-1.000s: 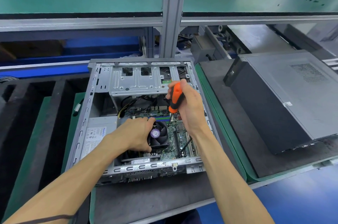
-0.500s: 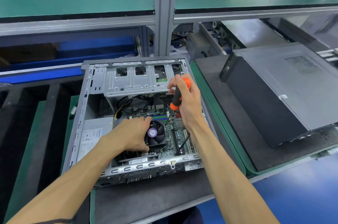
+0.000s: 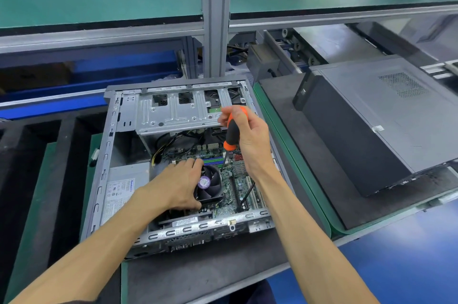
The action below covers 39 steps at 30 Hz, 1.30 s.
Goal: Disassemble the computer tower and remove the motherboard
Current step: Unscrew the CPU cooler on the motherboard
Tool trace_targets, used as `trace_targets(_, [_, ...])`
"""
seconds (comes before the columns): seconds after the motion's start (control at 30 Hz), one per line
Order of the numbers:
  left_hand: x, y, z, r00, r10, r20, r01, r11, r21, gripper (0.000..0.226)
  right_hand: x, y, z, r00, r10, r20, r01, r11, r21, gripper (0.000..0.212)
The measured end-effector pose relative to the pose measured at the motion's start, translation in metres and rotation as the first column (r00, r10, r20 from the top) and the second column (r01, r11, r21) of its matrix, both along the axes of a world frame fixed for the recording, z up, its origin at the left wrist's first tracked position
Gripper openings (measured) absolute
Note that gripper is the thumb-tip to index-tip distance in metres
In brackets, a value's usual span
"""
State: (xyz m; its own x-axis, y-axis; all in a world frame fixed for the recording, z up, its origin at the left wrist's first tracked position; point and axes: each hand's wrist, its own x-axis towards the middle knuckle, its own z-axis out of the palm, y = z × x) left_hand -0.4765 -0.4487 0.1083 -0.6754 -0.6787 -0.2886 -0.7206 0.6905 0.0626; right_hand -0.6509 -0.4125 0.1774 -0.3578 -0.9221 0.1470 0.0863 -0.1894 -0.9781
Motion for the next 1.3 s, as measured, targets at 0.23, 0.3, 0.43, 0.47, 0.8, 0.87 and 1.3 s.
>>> trace_targets(0.23, [-0.015,0.004,-0.004,0.999,0.002,-0.050,-0.005,0.998,-0.063,0.094,0.003,-0.004,-0.004,0.998,0.059,0.032,-0.059,0.998,-0.013,0.032])
trace_targets(0.3, [-0.014,0.002,-0.005,0.998,-0.008,-0.062,0.003,0.997,-0.076,0.089,-0.001,-0.004,-0.006,0.994,0.073,0.083,-0.070,0.997,-0.031,0.026])
trace_targets(0.43, [-0.015,0.001,-0.008,0.998,-0.019,-0.061,0.012,0.994,-0.107,0.088,-0.005,-0.003,-0.007,0.989,0.123,0.087,-0.119,0.991,-0.056,0.028])
trace_targets(0.47, [-0.016,0.000,-0.008,0.998,-0.015,-0.062,0.008,0.994,-0.106,0.089,-0.004,-0.002,-0.007,0.988,0.133,0.080,-0.130,0.990,-0.046,0.032])
trace_targets(0.8, [-0.015,0.001,-0.002,0.998,0.016,-0.057,-0.020,0.998,-0.065,0.089,0.017,0.001,-0.004,0.973,0.202,0.111,-0.200,0.979,-0.032,0.043])
trace_targets(0.87, [-0.015,0.002,-0.001,0.999,0.020,-0.051,-0.023,0.998,-0.061,0.094,0.015,-0.001,-0.003,0.980,0.198,0.036,-0.196,0.979,-0.048,0.052])
trace_targets(1.3, [-0.015,0.002,-0.001,0.998,0.022,-0.057,-0.027,0.996,-0.081,0.095,0.002,-0.007,-0.007,0.988,0.139,0.068,-0.133,0.987,-0.089,0.024])
